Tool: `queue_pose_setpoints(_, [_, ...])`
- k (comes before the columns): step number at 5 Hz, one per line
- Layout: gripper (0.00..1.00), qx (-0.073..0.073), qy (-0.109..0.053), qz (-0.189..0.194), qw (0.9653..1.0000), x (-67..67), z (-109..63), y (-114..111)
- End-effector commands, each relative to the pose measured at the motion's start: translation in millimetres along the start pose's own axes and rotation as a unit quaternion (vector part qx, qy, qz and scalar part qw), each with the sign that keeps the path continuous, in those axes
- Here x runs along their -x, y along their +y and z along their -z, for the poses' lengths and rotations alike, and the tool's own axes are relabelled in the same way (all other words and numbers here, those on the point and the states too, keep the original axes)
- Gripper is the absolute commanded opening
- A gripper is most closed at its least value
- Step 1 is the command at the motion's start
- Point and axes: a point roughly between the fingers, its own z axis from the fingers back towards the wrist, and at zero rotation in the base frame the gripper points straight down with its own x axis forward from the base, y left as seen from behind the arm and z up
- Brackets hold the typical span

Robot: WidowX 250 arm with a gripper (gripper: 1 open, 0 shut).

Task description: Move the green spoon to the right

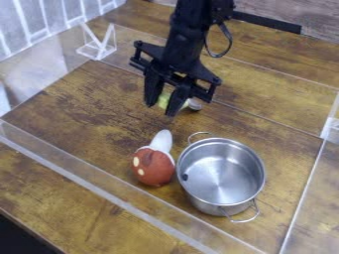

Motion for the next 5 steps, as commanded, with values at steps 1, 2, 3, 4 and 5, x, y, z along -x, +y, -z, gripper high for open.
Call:
queue_pose_setpoints(1, [1.0, 0.02, -0.047, 0.006, 0.9987, -3.8, -15.7, -11.0])
queue_pose_setpoints(2, [1.0, 0.026, -0.05, 0.009, 0.9983, -4.7, -17.2, -5.6])
queue_pose_setpoints(3, [1.0, 0.029, -0.045, 0.015, 0.9985, -2.3, -16.9, -3.6])
queue_pose_setpoints(4, [1.0, 0.03, -0.053, 0.024, 0.9979, -13.3, -7.4, 8.5])
queue_pose_setpoints(5, [1.0, 0.031, -0.077, 0.036, 0.9959, -28.8, -2.7, 29.5])
